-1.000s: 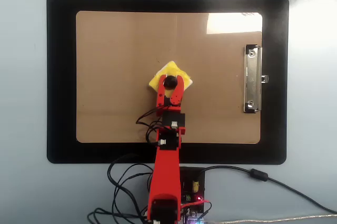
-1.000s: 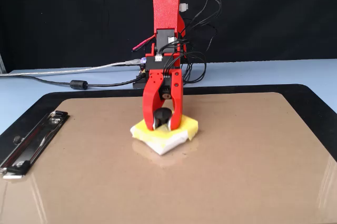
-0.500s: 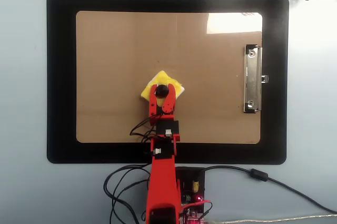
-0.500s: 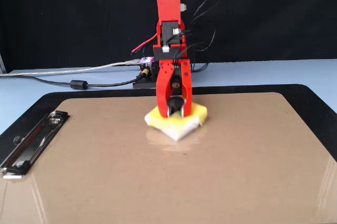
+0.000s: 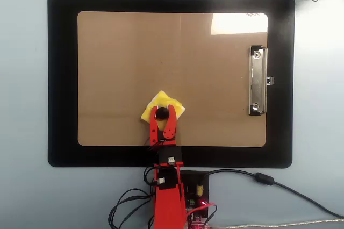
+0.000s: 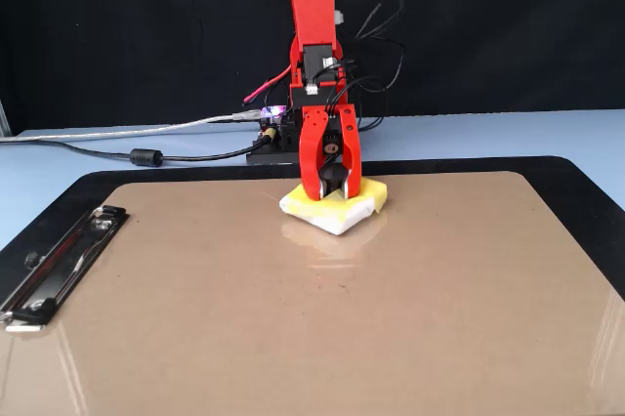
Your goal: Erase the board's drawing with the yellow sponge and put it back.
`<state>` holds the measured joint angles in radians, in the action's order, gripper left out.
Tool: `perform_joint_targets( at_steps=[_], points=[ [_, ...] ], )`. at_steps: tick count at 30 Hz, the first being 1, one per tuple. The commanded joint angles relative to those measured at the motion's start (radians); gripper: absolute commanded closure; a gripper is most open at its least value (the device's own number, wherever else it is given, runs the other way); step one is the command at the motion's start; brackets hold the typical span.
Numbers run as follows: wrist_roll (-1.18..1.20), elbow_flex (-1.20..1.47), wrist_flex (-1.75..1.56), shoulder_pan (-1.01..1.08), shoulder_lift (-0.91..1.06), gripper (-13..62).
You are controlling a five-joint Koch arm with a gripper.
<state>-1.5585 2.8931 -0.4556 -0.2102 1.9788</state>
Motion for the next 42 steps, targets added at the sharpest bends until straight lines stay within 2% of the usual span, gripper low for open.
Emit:
perform_joint_targets(
  at_steps=[1,5,13,22,28,42],
  points=[
    [-0.020,-0.005,-0.005,-0.011,0.023,57.7],
    [-0.021,-0.118,0.048,-0.038,0.031,57.7],
    [-0.160,-0.480,0.336,-0.350,0.049,57.7],
    [-0.239,-0.503,0.356,-0.764,0.041,57.7],
    [-0.236,-0.503,0.353,-0.842,-0.020,57.7],
    [-0.230,-0.503,0.350,-0.842,-0.133,57.4]
  ],
)
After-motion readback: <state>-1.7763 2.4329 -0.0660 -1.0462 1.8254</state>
